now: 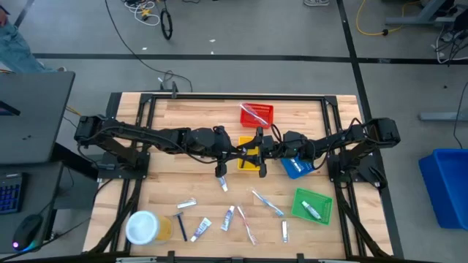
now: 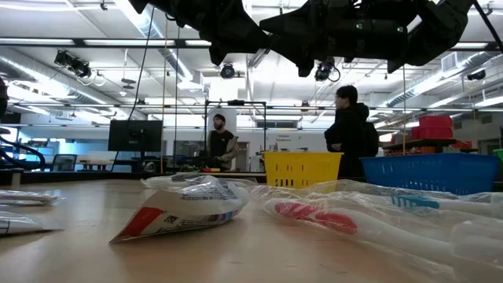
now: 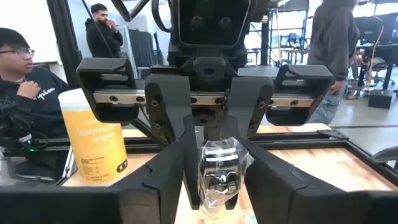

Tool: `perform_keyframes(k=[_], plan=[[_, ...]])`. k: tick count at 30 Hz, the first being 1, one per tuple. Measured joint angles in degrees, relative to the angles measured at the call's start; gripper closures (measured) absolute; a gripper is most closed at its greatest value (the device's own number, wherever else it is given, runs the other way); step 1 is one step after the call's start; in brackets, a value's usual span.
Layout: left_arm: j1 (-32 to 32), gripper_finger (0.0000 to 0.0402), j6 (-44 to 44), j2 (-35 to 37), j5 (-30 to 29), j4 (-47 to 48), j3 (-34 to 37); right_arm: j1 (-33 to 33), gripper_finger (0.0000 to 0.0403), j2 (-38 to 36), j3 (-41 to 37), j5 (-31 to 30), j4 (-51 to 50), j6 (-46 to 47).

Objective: Pick & Place Travel size toiletries
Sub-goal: Put the nail cutter into the blue bin

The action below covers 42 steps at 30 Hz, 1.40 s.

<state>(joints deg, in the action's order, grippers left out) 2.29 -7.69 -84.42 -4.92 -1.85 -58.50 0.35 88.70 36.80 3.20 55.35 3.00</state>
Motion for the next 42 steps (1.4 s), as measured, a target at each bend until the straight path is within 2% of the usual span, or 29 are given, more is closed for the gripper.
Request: perform_keyframes(k=[19,42], plan=[[0.0,0.0329,-0.3,0.0,-3.0,-0.4,0.0,-1.5,0.0318,-0.7,0.0,1.9,-0.2,0.2],[0.0,0.0294,-0.4,0.0,-3.4,-0.5,0.0,-1.5,0.0325,-0.8,0.0,1.9,-2.0,0.2]])
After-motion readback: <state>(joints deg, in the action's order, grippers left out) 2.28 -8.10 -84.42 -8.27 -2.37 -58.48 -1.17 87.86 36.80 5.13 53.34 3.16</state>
